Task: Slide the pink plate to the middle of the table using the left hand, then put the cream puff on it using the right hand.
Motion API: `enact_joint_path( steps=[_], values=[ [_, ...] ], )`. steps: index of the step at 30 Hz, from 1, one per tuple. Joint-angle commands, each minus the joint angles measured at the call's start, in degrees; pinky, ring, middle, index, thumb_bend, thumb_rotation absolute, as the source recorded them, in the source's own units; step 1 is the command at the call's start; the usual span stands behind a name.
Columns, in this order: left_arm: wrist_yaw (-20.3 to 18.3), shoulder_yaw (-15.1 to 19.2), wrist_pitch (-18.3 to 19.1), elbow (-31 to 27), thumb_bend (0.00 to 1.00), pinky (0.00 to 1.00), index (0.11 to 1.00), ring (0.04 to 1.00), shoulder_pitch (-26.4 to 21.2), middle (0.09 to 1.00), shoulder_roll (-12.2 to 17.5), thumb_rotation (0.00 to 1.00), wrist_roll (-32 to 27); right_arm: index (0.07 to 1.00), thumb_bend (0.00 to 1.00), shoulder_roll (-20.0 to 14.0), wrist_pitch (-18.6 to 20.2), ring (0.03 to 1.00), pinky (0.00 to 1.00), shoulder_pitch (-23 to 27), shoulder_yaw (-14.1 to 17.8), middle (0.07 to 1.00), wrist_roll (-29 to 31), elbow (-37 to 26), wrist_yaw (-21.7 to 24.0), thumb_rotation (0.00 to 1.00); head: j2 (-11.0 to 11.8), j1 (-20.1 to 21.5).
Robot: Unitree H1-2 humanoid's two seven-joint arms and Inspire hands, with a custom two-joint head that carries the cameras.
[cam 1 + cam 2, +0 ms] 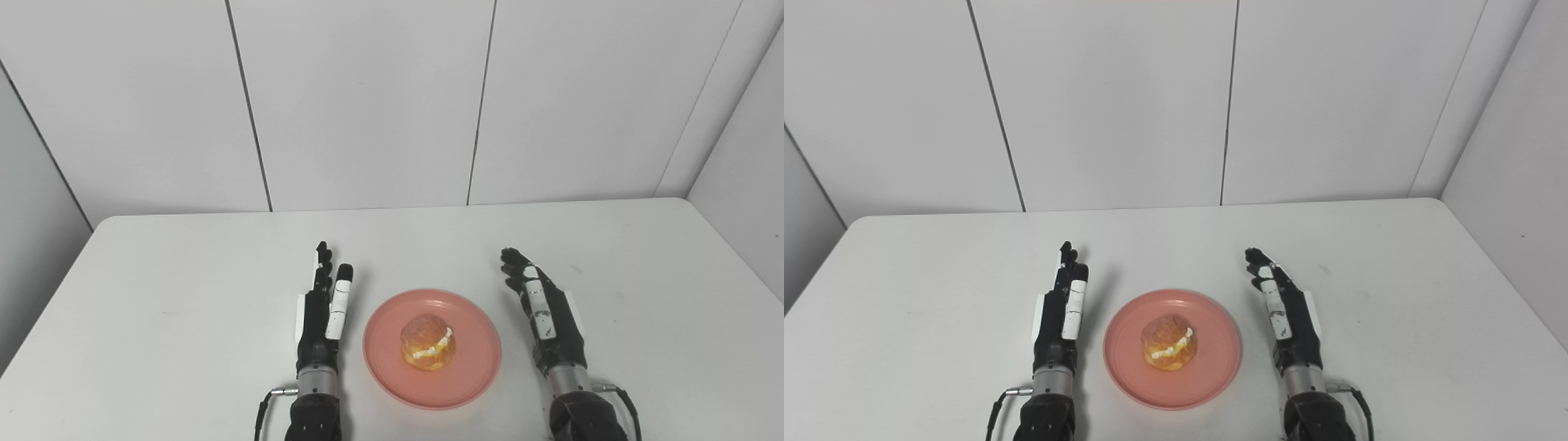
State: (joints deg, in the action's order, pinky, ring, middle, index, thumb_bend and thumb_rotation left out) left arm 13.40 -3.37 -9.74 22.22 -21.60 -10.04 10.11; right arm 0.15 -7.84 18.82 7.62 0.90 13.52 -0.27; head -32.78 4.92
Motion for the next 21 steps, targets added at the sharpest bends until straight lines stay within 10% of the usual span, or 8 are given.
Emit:
enact_joint_path(
  steps=[1,21],
  values=[
    [-0.8,-0.2,0.6,1.2,0.80,1.00,1.000,1.000,2.8,1.000,0.7,1.00,-0.3,0.860,0.87,0.0,-3.8,0.949,1.00,0.1,-0.8,0.913,-0.7,0.3,-0.9,1.00,-0.1,0.0],
    [-2.3,-0.4,0.9,1.4,0.81,1.00,1.000,1.000,2.5,1.000,1.1,0.97,-0.9,0.994,0.87,-0.2,-2.8,1.000,1.00,-1.5,-3.0,1.000,1.4,0.6,-0.3,0.94,-0.3,0.2]
  ],
)
